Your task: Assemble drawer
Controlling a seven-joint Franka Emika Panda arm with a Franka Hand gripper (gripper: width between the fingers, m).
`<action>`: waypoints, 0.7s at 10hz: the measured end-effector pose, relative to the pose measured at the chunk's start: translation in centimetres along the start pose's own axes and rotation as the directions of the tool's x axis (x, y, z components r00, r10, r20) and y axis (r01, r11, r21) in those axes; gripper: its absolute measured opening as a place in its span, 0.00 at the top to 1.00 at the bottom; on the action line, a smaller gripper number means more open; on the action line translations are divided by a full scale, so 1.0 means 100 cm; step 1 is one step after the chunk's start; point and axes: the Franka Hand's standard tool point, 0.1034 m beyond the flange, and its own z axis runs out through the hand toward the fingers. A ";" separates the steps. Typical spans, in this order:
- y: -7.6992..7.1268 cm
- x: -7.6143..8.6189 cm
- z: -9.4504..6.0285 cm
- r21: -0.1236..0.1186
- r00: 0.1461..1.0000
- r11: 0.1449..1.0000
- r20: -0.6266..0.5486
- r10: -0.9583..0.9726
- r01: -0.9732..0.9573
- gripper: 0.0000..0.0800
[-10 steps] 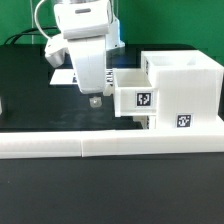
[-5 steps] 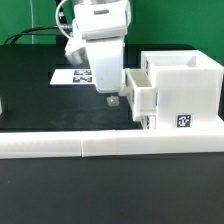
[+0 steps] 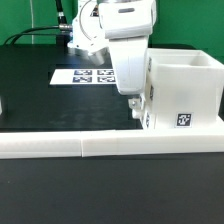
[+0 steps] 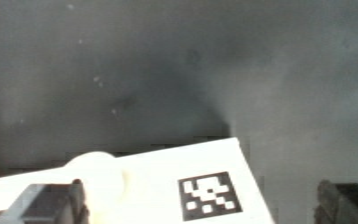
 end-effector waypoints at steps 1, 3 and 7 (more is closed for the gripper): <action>-0.002 -0.014 0.001 0.002 1.000 1.000 0.005 -0.001 0.001 0.19; -0.005 -0.039 0.000 -0.045 1.000 0.999 0.006 0.003 -0.002 0.19; -0.015 -0.032 -0.016 -0.122 0.998 0.991 0.004 0.059 -0.059 0.19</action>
Offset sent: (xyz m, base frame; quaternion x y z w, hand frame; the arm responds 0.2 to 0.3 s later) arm -0.0193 -0.0297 0.0039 -0.0975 -0.0140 0.0147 0.9950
